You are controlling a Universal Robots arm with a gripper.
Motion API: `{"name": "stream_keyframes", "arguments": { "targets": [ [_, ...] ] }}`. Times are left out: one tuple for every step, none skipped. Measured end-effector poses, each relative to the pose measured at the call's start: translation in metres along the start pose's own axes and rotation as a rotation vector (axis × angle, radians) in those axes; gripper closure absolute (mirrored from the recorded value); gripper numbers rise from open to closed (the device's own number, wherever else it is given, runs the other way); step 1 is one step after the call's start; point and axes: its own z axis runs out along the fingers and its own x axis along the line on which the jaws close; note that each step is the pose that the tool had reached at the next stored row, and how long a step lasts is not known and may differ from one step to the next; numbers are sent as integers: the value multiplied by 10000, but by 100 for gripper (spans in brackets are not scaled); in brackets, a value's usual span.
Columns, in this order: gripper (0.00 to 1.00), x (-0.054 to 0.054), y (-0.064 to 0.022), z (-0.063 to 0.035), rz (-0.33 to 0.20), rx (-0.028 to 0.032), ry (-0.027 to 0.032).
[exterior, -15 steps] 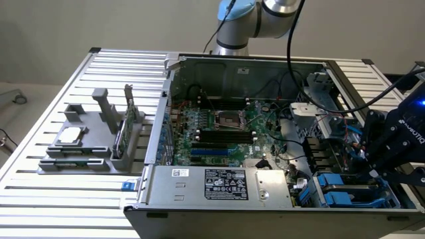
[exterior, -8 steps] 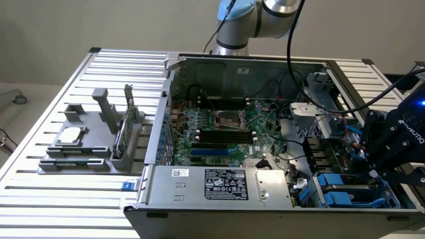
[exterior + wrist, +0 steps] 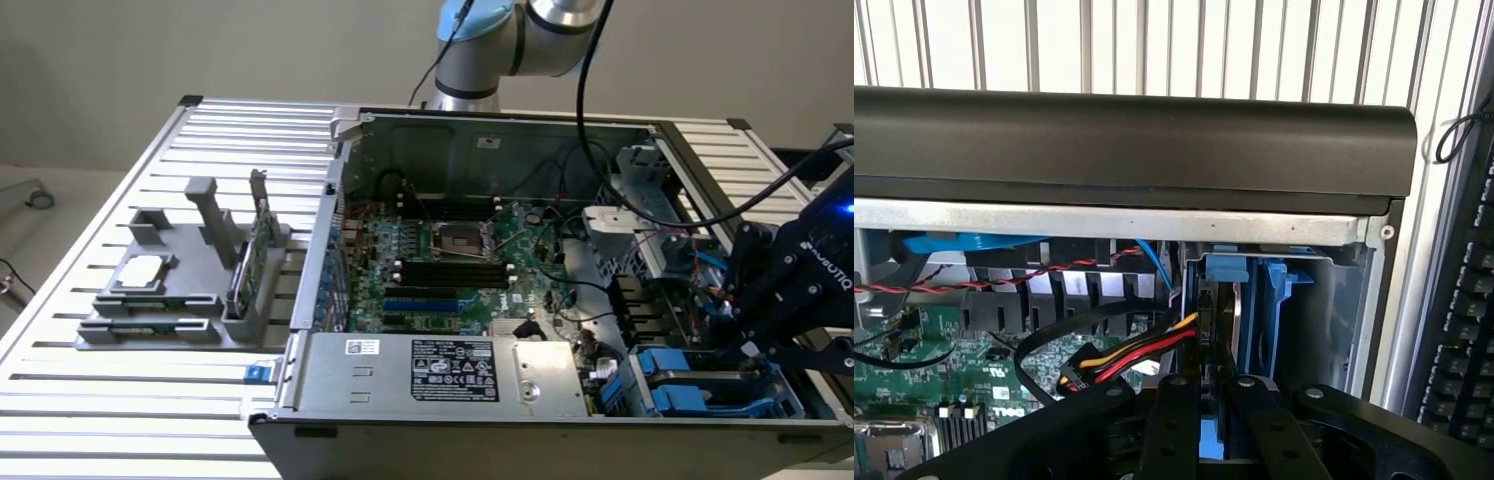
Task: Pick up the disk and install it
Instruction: 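Insert the first disk wire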
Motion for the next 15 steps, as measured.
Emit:
{"name": "stream_keyframes", "arguments": {
  "targets": [
    [83, 0, 0, 0, -1, 0, 2],
    [83, 0, 0, 0, -1, 0, 3],
    [83, 0, 0, 0, -1, 0, 3],
    [83, 0, 0, 0, -1, 0, 4],
    [83, 0, 0, 0, -1, 0, 5],
    [83, 0, 0, 0, -1, -1, 6],
    [83, 0, 0, 0, -1, 0, 8],
    [83, 0, 0, 0, 0, 0, 9],
    [83, 0, 0, 0, 3, 0, 9],
    [83, 0, 0, 0, 5, 0, 9],
    [83, -1, 0, 0, 8, 0, 10],
    [83, -1, 0, 0, 11, 0, 11],
    [83, -1, 0, 0, 12, 0, 12],
    [83, -1, 0, 0, 13, 0, 13],
    [83, -1, 1, 0, 14, -1, 17]
  ]
}}
